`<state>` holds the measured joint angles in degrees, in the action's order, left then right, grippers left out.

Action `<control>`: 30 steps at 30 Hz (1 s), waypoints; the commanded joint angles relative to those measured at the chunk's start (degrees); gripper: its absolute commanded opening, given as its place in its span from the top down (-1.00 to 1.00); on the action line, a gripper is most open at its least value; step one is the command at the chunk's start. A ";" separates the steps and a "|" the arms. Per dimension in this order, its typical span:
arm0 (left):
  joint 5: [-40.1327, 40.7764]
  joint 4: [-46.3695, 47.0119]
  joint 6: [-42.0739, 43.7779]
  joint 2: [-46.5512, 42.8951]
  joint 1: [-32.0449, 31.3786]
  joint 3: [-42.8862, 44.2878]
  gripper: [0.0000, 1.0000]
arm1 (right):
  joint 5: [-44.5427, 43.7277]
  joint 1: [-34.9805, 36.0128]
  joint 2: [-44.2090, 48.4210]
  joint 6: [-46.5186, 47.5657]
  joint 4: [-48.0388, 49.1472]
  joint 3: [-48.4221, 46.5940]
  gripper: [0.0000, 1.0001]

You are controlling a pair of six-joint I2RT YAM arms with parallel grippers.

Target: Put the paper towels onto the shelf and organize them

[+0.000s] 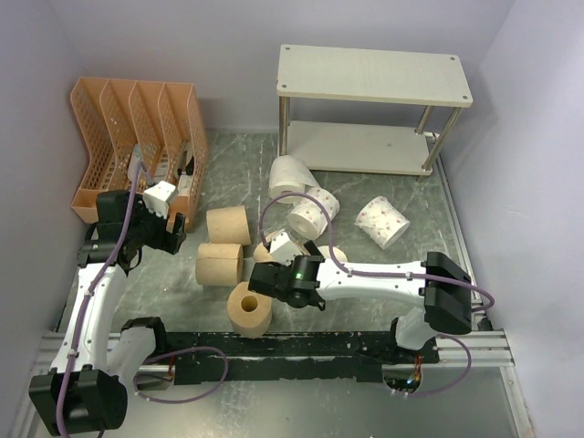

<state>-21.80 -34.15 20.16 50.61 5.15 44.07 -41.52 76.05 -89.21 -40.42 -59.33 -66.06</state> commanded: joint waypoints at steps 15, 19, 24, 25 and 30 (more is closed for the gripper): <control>-0.54 0.23 1.02 -1.30 1.40 0.45 -0.88 | -0.77 -4.23 -4.93 5.22 8.57 5.43 -0.03; -0.70 0.18 1.10 -1.48 1.75 0.42 -0.87 | 1.17 -4.23 -4.46 5.34 9.38 5.81 0.79; -0.92 0.14 1.22 -1.50 2.00 0.37 -0.87 | -1.71 -3.92 -2.41 2.98 2.90 0.64 1.00; -0.96 0.14 1.25 -1.44 2.05 0.42 -0.88 | -3.03 -3.90 -2.04 2.33 1.32 -1.11 1.00; -0.82 0.13 1.19 -1.12 2.03 0.55 -0.87 | -12.35 -4.76 -2.16 -1.45 -8.71 -12.02 1.00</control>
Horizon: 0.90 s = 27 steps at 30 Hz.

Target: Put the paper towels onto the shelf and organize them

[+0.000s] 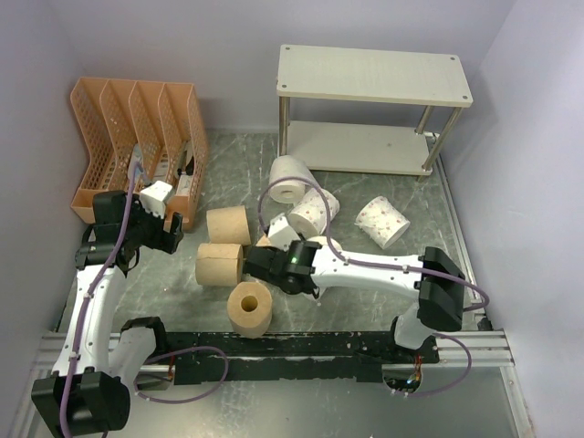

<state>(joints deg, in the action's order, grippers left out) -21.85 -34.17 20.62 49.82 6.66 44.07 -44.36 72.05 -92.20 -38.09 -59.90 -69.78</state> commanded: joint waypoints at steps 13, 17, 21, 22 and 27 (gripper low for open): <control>-1.43 -0.02 1.13 -1.04 1.42 0.47 -0.87 | -4.11 -34.04 9.48 24.72 16.87 -12.71 1.00; -1.53 -0.02 1.17 -0.89 1.45 0.47 -0.88 | -1.57 -44.16 6.92 31.71 27.26 -15.46 1.00; -1.15 -0.02 1.00 -0.61 1.54 0.53 -0.88 | 1.31 -50.43 3.83 37.74 39.04 -15.91 1.00; -1.11 0.06 0.93 -0.60 1.53 0.54 -0.88 | 3.27 -51.95 3.00 38.55 42.30 -15.76 1.00; -0.96 0.14 0.82 -0.54 1.83 0.43 -0.88 | 9.48 -57.29 -1.30 43.67 56.93 -12.32 1.00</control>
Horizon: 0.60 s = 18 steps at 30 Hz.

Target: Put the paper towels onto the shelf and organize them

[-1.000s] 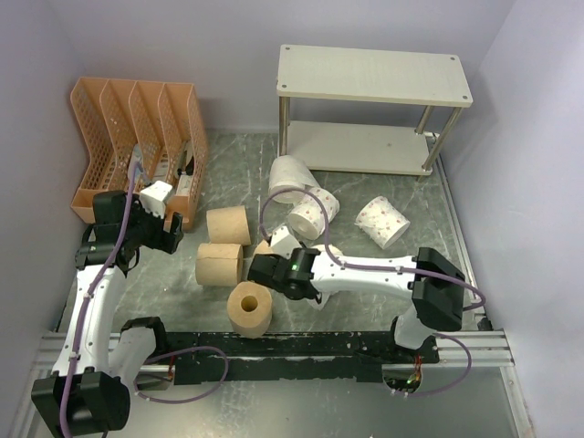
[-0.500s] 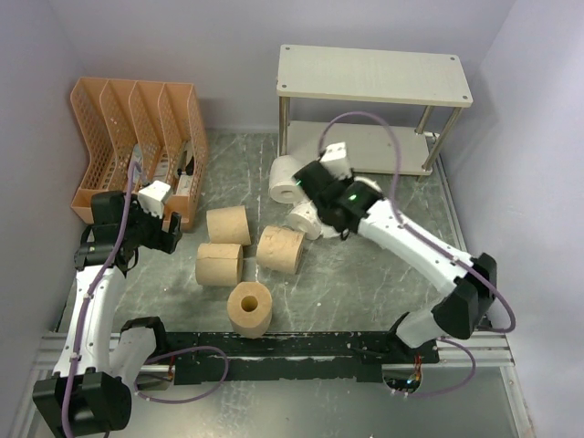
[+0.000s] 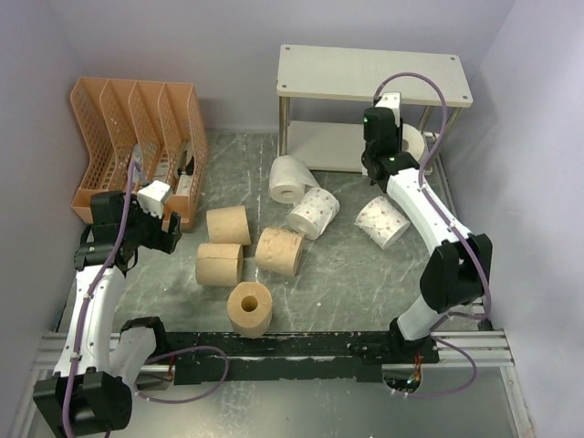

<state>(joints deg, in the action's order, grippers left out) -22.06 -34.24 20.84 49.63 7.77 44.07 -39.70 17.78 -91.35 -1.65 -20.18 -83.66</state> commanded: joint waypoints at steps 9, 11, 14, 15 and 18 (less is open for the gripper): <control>-0.44 0.26 0.45 0.07 0.97 0.56 -0.87 | 10.27 -9.77 -5.98 6.53 35.54 8.83 1.00; -0.41 0.31 0.43 0.35 0.98 0.58 -0.87 | 10.18 -10.16 -8.13 7.03 36.51 8.61 1.00; -0.35 0.25 0.35 0.90 0.93 0.66 -0.88 | 11.09 -10.48 -10.74 8.24 38.39 7.52 1.00; -0.27 0.23 0.34 1.14 0.94 0.73 -0.87 | 11.52 -10.67 -11.84 8.69 38.41 6.63 1.00; -0.12 0.31 0.26 1.45 0.99 0.76 -0.87 | 12.01 -10.66 -15.35 10.78 38.09 3.28 1.00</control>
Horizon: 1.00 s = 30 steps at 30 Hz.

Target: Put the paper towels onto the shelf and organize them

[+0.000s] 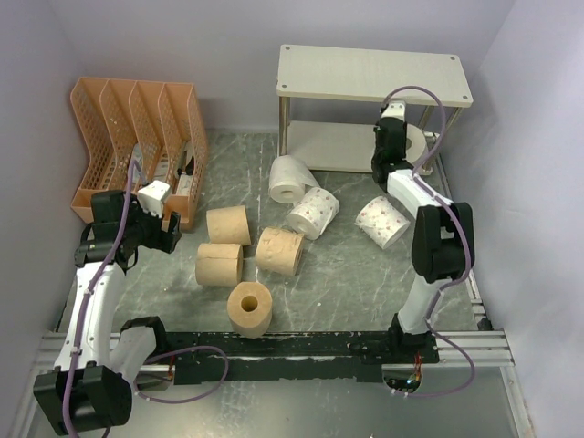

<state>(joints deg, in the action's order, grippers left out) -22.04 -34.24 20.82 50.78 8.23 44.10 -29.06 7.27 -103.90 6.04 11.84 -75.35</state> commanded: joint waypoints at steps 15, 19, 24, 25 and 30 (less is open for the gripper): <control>0.57 0.40 -0.12 2.26 0.47 1.14 -0.87 | -2.26 -2.62 -2.76 0.70 10.34 -4.29 -1.00; 0.62 0.31 -0.08 2.68 0.48 1.26 -0.88 | -6.32 -2.36 0.86 1.43 16.33 -0.25 -1.00; 1.03 0.23 0.10 1.78 0.49 1.04 -0.88 | -14.30 2.81 16.04 -2.82 23.25 12.14 -1.00; 1.06 0.23 0.13 1.59 0.50 0.93 -0.87 | -14.78 4.74 20.49 -5.00 22.52 15.28 -1.00; 0.56 0.12 0.38 1.38 0.62 0.90 -0.87 | -9.89 8.52 40.36 -38.16 -2.86 29.79 -1.00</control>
<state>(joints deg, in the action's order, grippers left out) -21.58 -34.26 20.80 52.88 8.34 44.10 -39.99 15.29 -73.65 -5.74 24.73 -53.91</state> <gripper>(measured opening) 0.937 0.999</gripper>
